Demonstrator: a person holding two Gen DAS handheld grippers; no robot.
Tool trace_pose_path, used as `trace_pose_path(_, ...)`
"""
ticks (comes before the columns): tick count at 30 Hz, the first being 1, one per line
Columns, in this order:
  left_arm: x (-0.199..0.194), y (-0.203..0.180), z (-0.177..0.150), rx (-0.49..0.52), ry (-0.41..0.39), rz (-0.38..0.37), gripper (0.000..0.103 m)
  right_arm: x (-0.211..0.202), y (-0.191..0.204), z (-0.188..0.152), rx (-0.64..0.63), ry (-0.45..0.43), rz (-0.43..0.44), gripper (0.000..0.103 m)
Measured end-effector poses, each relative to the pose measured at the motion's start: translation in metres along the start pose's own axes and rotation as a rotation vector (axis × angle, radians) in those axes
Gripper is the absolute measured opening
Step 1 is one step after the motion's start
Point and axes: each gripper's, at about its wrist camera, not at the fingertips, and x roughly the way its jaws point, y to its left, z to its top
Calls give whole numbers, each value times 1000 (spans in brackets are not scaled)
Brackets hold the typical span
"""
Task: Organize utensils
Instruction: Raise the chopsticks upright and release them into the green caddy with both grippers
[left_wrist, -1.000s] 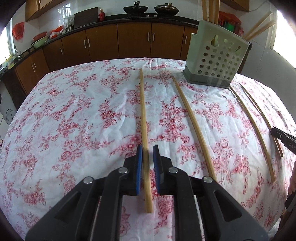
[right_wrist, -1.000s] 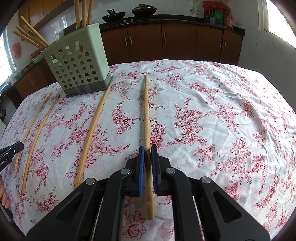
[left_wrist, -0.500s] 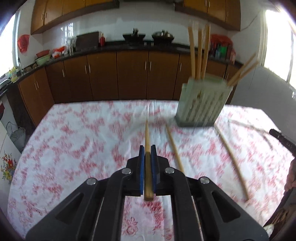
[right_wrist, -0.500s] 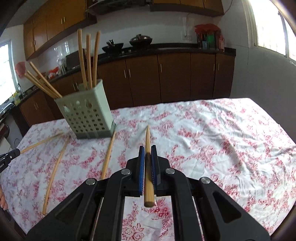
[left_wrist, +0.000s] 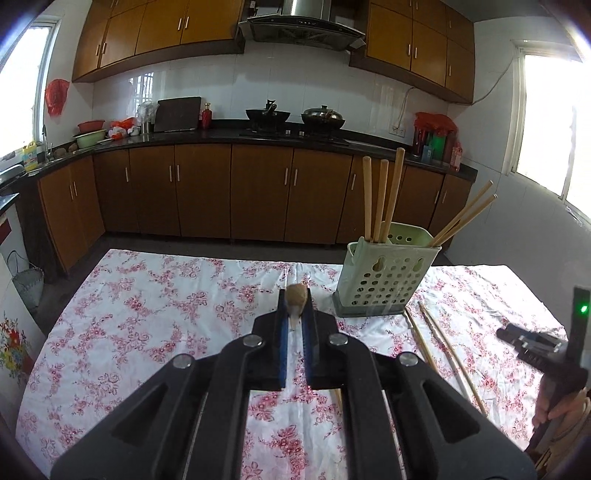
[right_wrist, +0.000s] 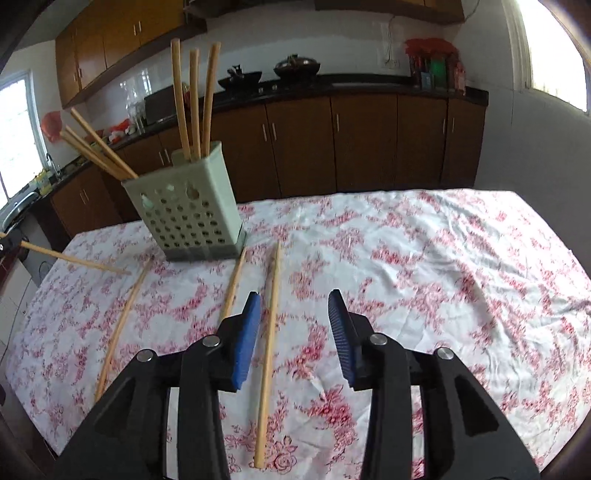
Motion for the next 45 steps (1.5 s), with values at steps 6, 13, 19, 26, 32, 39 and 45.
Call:
trace_pose_path(6, -1, 5, -3, -11, 4, -3, 8, 23, 20, -33, -57, 113, 32, 37)
trace_pose_path(13, -1, 4, -4, -14, 4, -2, 8, 30, 25, -54, -119, 145, -2, 21)
trace_pose_path(19, -3, 5, -3, -20, 0, 1, 8, 14, 9, -40, -71, 101, -11, 8)
trace_pose_path(26, -8, 3, 4, -19, -28, 3, 8, -42, -4, 5, -15, -130, -10, 8)
trace_pose_path(32, -13, -1, 13, -11, -52, -6, 8, -69, -6, 28, 11, -251, -8, 8)
trace_pose_path(39, -26, -13, 41, 12, -92, -70, 8, -102, 10, 68, 7, -360, 108, 8)
trace_pose_path(45, -49, -41, 74, 53, -185, -151, 8, -142, 35, 103, -20, -531, 204, 8)
